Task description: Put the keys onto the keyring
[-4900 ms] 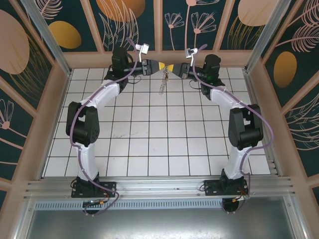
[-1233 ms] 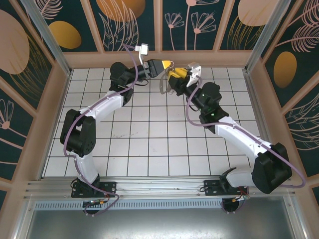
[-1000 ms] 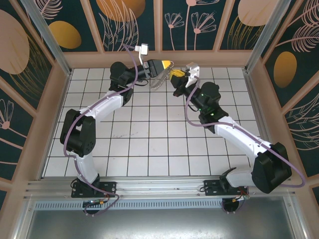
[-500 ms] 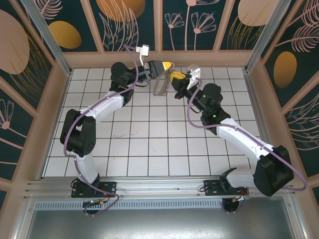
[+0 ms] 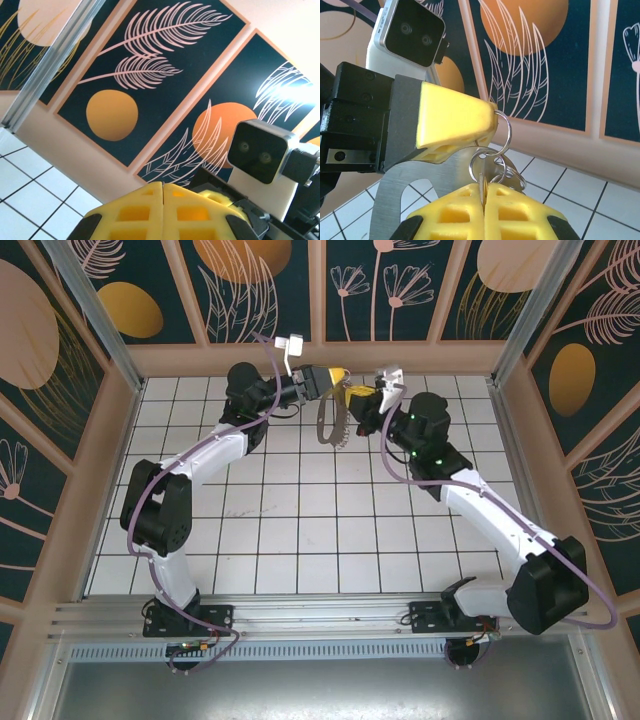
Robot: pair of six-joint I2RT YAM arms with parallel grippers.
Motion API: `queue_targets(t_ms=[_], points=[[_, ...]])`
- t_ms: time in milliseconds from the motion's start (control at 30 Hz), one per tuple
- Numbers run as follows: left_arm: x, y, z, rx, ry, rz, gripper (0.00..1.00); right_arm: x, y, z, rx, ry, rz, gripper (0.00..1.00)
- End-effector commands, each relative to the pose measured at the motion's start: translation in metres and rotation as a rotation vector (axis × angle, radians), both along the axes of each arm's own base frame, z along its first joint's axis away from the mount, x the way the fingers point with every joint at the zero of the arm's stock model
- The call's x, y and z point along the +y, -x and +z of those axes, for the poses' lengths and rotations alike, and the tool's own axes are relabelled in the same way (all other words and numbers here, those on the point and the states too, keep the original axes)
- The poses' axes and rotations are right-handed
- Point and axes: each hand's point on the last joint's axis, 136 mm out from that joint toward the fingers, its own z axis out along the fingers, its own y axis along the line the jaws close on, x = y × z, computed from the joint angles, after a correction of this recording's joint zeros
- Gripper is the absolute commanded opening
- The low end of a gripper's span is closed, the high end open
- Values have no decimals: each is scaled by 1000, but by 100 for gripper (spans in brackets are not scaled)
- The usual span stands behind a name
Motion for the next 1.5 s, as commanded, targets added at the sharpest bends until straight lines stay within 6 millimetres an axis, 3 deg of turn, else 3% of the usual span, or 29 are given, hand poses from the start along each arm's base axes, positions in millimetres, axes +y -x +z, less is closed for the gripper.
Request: queue_targets(t_ms=[0,167,300,367,400,467,633,800,1167,1467], points=[[7,4,20,-80,0,58,0,2,13,11,12,17,88,0],[7,5,21,-82,4,53,0,-11,11,9,49,-50,138,0],[8,7,27,-87,19,49,0,-7,13,2,71,-91,198,2],[8,9,29,-89,28,44,0,-7,16,4,63,-117,214,29],[9,10,31,-92,31,44,0,-10,17,6,55,-134,201,37],[9,11,35,-101,37,44,0,-22,17,12,34,-183,156,43],[12,15,48,-127,57,47,0,-50,26,16,5,-311,20,43],[14,20,57,-143,75,37,0,-60,35,8,-75,-319,-122,44],[16,30,63,-152,92,15,0,-45,24,-2,-146,-200,-195,46],[15,38,64,-159,102,-30,0,-18,26,6,-181,-166,-130,47]])
